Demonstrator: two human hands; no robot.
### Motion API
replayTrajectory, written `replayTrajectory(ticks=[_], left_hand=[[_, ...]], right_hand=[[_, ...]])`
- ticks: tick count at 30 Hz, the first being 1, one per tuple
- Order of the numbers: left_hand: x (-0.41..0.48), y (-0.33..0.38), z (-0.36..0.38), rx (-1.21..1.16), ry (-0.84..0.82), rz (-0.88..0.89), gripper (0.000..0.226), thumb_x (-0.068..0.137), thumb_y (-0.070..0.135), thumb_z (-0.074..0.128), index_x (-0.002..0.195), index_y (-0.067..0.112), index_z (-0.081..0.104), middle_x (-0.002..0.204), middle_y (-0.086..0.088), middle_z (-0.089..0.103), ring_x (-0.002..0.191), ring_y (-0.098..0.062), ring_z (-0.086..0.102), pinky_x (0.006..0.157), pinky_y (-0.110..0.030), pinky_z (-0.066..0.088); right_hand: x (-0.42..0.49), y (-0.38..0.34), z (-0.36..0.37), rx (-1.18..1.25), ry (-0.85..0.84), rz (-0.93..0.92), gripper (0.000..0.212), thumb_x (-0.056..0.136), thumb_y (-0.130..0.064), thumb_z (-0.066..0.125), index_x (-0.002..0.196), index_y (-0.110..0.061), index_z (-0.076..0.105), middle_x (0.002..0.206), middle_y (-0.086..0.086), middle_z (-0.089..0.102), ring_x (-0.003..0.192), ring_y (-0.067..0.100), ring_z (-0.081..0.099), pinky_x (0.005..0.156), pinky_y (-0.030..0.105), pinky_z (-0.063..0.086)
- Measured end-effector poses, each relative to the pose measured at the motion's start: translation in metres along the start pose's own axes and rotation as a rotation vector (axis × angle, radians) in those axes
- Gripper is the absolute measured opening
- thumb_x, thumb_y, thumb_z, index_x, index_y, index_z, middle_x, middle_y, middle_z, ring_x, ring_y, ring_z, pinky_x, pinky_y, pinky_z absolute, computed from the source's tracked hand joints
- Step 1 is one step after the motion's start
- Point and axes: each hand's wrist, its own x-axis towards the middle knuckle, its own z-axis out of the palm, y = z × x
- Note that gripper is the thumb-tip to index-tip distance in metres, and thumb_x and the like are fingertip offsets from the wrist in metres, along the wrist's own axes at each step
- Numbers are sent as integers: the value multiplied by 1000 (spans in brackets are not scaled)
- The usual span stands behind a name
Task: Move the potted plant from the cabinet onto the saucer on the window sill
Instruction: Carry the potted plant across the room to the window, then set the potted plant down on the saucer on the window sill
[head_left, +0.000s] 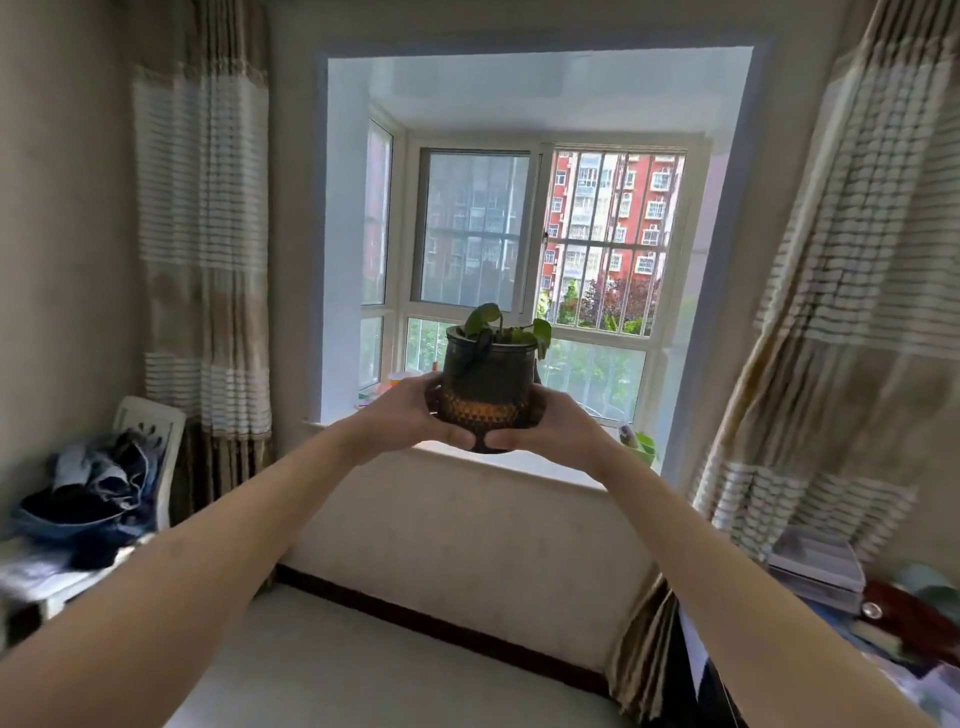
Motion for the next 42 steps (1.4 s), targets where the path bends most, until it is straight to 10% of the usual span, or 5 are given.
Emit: replayTrajectory(ticks=[11,17,25,34,42], left_hand=[[141,-99,-48,-37,-86,35,59,66,2,92,117,20,69,92,19,80,89,6,72,74,-10,54],[217,-142,-62,-79,-154,63,67,56,20,96,117,30,70,110,8,79,111,-14,70,100,-35,54],[306,-190,-51,-133,-201,52,62,58,14,94,113,32,71,110,7,79,110,-13,71,98,-36,56],[412,-232,-35,-127,-151,43,70,58,12,93,122,23,68,112,4,79,112,-19,71,97,-37,57],[496,-273,-35,-122,-128,27,73,58,18,94,126,20,66,116,1,77,114,-20,70,99,-40,57]], right_hand=[[132,60,21,-61,104,90,52,59,-47,94,102,-47,65,91,-33,72,85,-16,66,72,6,49],[192,94,23,-47,146,122,54,64,-42,95,109,-45,65,94,-34,72,87,-17,66,69,3,50],[263,157,6,-49,140,160,50,61,-42,95,100,-50,65,91,-40,71,87,-18,66,67,1,49],[360,241,-26,-57,121,86,62,56,-40,96,111,-39,68,110,-14,77,105,10,71,93,33,57],[442,297,-44,-40,75,83,48,62,-34,96,102,-42,70,92,-30,76,85,-13,68,70,5,48]])
